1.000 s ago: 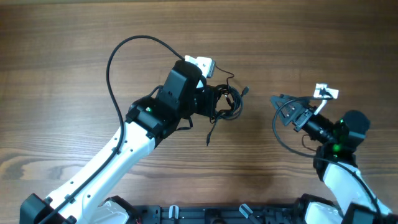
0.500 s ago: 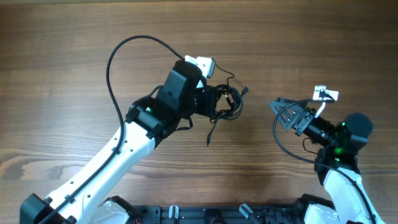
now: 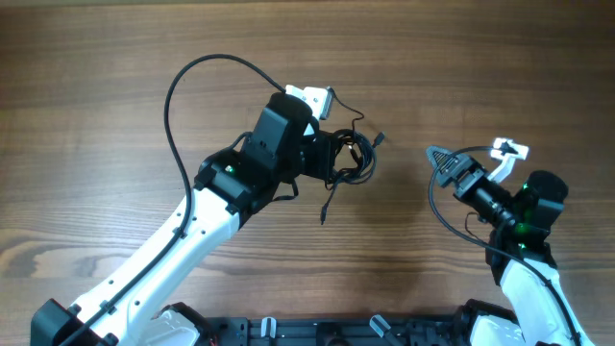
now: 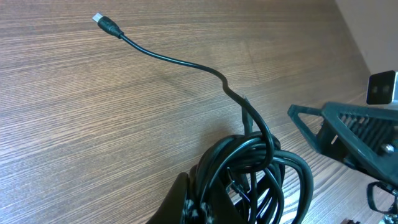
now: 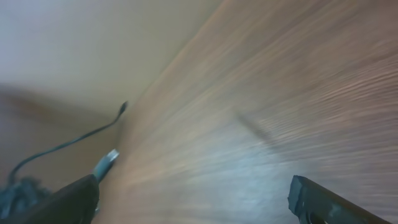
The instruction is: Untangle cables
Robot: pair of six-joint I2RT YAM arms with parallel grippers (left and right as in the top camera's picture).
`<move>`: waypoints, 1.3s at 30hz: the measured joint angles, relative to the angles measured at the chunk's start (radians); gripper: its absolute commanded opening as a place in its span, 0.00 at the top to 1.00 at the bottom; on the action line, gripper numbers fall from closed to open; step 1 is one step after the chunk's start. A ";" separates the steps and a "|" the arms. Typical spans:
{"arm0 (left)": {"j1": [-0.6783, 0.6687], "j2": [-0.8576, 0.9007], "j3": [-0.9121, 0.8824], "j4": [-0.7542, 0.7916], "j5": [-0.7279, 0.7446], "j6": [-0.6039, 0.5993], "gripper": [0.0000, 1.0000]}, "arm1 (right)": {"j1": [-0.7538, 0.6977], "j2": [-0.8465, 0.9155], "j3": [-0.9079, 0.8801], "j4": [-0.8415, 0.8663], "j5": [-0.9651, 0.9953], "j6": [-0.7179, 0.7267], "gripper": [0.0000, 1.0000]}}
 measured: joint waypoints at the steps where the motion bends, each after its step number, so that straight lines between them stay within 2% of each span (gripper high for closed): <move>1: 0.000 0.000 0.000 0.000 0.000 0.000 0.96 | 0.000 0.000 0.000 0.000 0.036 0.000 0.00; 5: 0.000 0.000 0.000 0.000 0.000 0.000 0.96 | 0.000 -0.003 0.007 -0.039 0.106 0.002 0.01; 8: 0.000 0.000 0.000 0.000 0.000 0.000 0.96 | 0.000 -0.053 0.039 -0.137 0.139 0.010 0.01; 12: 0.000 0.000 0.000 0.000 0.000 0.000 0.96 | 0.000 -0.206 0.083 -0.238 0.151 0.014 0.00; 14: 0.000 0.000 0.000 0.003 0.000 0.000 0.96 | 0.000 -0.348 0.103 -0.371 0.159 0.017 0.00; 18: 0.000 0.000 -0.001 0.043 0.000 -0.022 0.96 | 0.038 -0.447 0.111 -0.552 0.160 0.016 0.00; 20: 0.000 0.000 -0.001 0.051 0.000 -0.052 0.96 | 0.092 -0.467 0.111 -0.615 0.161 0.016 0.00; 24: 0.000 0.000 -0.001 0.052 0.000 -0.093 0.96 | 0.164 -0.472 0.111 -0.635 0.153 0.016 0.00; 28: 0.000 0.000 -0.001 0.051 0.000 -0.098 0.96 | 0.171 -0.472 0.112 -0.658 0.112 0.017 0.00; 32: 0.000 0.000 -0.001 0.050 -0.018 -0.067 0.96 | 0.171 -0.486 0.136 -0.802 0.075 0.029 0.00; 39: 0.000 0.000 -0.001 0.066 -0.075 -0.054 0.96 | 0.172 -0.594 0.220 -0.907 0.073 0.018 0.00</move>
